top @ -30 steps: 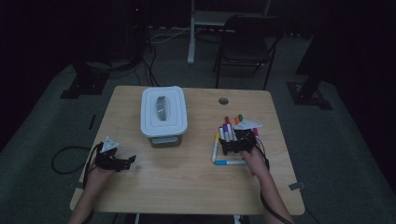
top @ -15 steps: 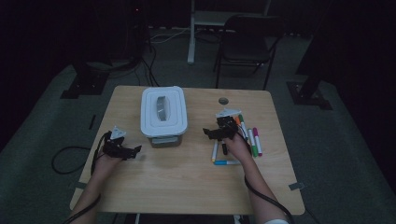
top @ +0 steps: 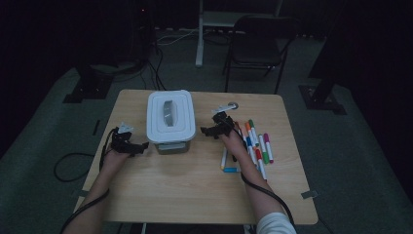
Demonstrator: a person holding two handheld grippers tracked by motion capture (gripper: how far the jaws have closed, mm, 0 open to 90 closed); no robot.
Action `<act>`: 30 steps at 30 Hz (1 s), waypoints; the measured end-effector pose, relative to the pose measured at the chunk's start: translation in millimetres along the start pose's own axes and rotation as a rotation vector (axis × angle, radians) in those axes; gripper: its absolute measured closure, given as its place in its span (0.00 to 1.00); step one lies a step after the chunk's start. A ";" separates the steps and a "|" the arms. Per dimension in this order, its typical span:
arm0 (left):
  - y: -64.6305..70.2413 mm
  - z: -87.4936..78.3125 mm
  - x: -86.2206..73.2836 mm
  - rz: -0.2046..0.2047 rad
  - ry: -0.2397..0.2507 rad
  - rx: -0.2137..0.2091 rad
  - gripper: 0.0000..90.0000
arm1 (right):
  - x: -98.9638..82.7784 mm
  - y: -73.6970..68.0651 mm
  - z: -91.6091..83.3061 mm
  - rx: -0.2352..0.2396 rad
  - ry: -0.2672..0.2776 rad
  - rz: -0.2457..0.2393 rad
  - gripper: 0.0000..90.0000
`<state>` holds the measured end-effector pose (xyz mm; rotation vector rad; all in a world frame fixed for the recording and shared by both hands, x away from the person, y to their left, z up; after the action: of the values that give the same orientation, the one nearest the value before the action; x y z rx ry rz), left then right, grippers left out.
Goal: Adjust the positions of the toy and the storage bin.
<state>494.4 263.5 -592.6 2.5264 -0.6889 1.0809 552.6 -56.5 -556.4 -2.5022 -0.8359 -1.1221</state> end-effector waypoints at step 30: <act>-21.5 19.8 69.0 0.065 -0.007 0.035 0.00 | 38.3 -6.2 44.3 -0.018 0.019 0.026 0.17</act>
<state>559.1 251.4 -556.8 2.5548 -0.7650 1.1147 595.5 -16.1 -556.9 -2.5056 -0.7898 -1.1480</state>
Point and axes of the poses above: each handheld gripper's, and its own axes: z roughly forward along the jaws, x roughly out of its top, y roughly to its right, the point moved 8 cm from there along z, roughly forward along the jaws, and after that the axes turned 6 degrees about -x, right-handed, at the moved point
